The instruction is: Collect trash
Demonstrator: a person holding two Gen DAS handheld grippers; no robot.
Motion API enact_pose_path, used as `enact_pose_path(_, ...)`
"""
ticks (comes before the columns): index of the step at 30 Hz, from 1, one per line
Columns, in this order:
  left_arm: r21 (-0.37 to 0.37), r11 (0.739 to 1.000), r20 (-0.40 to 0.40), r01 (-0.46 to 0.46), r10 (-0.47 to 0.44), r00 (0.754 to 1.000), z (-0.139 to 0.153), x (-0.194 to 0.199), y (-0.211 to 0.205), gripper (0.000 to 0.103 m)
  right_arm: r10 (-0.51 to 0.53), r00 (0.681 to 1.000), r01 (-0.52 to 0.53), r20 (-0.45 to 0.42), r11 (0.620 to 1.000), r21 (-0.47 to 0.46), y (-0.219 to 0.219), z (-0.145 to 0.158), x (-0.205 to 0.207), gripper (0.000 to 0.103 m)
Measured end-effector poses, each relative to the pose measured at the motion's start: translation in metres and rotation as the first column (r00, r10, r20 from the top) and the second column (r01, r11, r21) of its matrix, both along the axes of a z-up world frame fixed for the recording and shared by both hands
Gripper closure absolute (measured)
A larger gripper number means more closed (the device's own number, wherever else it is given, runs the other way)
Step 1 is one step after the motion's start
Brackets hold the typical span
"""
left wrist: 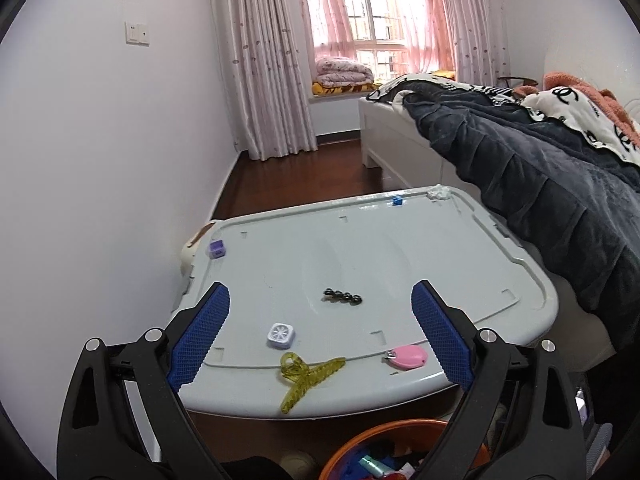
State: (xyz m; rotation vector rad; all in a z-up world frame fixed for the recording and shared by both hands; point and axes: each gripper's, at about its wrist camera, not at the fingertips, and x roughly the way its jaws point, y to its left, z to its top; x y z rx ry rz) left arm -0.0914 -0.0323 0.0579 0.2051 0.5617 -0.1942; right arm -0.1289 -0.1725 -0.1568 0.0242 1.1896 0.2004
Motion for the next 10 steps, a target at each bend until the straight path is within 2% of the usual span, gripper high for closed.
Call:
enact_pose_path(3, 0.02, 1.0, -0.01, -0.017, 0.018, 1.0, -0.001, 0.0023, -0.0008, 0.013, -0.005, 1.0, 0.005, 0.002, 1.0, 0.002, -0.001, 0.0009, 0.0004, 0.018)
enact_pose_path(10, 0.014, 0.999, -0.057, -0.04, 0.041, 0.998, -0.0064, 0.0084, 0.0041, 0.013, -0.012, 1.0, 0.012, 0.008, 1.0, 0.006, -0.0023, 0.0031, 0.0004, 0.017)
